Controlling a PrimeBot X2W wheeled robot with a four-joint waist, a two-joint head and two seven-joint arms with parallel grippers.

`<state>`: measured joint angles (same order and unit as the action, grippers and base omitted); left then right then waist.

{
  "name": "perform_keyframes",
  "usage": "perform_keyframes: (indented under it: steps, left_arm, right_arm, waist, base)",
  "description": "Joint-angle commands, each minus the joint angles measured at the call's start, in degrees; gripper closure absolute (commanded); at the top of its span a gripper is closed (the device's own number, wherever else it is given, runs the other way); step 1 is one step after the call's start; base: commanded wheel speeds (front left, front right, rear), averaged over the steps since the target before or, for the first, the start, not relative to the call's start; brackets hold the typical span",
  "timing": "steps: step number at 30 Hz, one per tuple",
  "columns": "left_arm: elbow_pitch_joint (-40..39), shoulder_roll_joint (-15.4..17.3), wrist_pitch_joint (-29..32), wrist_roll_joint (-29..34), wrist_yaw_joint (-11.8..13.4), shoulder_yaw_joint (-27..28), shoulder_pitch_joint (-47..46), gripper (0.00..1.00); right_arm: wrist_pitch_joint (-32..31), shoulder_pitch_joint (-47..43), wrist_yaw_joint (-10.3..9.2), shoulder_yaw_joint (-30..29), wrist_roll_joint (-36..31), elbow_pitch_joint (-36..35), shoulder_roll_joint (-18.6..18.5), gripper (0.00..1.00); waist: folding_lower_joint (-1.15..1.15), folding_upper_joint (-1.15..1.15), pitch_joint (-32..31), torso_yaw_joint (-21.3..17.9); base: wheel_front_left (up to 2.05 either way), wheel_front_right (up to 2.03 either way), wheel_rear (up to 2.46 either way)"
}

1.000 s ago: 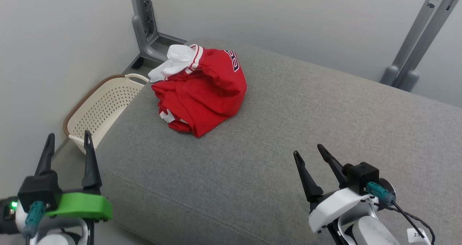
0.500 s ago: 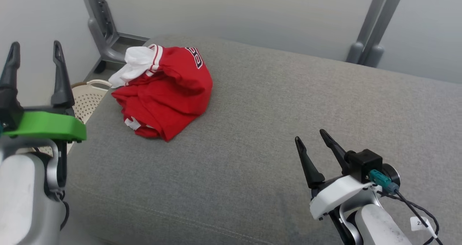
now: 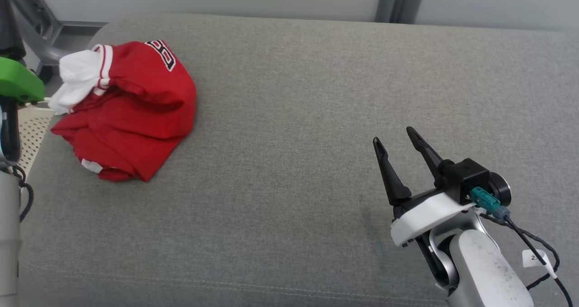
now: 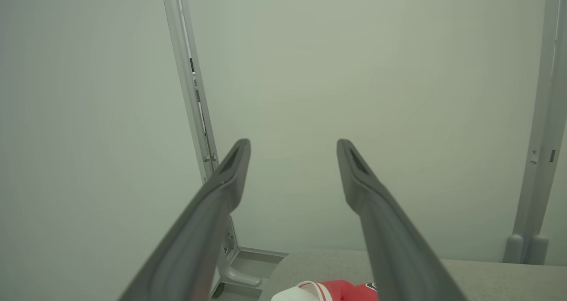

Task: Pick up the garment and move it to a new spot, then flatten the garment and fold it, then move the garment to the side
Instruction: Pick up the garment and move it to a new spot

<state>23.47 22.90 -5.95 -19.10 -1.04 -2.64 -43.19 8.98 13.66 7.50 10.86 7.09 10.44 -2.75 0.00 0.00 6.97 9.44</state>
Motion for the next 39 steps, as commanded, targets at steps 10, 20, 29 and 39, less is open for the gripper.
perform_keyframes:
  steps: [10, 20, 29, 39]
  left_arm:
    - [17.0, 2.8, 2.9, -1.1, -3.4, -1.3, -10.1, 0.0]
    - [32.1, 4.0, 6.3, -3.1, -4.8, -1.9, -14.5, 0.0]
    - [41.8, 5.3, 13.4, -4.5, -5.8, -3.0, -16.8, 0.0]
    - [47.4, 4.7, 23.6, -6.9, -6.4, -4.4, -18.2, 0.0]
  right_arm:
    - [-0.5, 3.0, -0.02, -0.6, -0.8, -2.2, -0.2, 0.0]
    - [0.1, 4.4, -0.01, 0.0, -0.4, -2.6, -0.2, 0.0]
    - [-0.2, 4.7, -0.02, 0.2, -0.3, -2.9, -0.2, 0.0]
    - [-0.4, 4.9, -0.02, 0.4, -0.7, -3.0, -0.2, 0.0]
  waist:
    - [0.0, 0.0, 10.5, -9.0]
    - [0.0, 0.0, 13.1, -11.8]
    - [0.0, 0.0, 14.1, -12.9]
    - [0.0, 0.0, 14.8, -13.3]
  base:
    - [0.0, 0.0, 0.0]
    - [0.0, 0.0, 0.0]
    - [0.0, 0.0, 0.0]
    - [0.0, 0.0, 0.0]
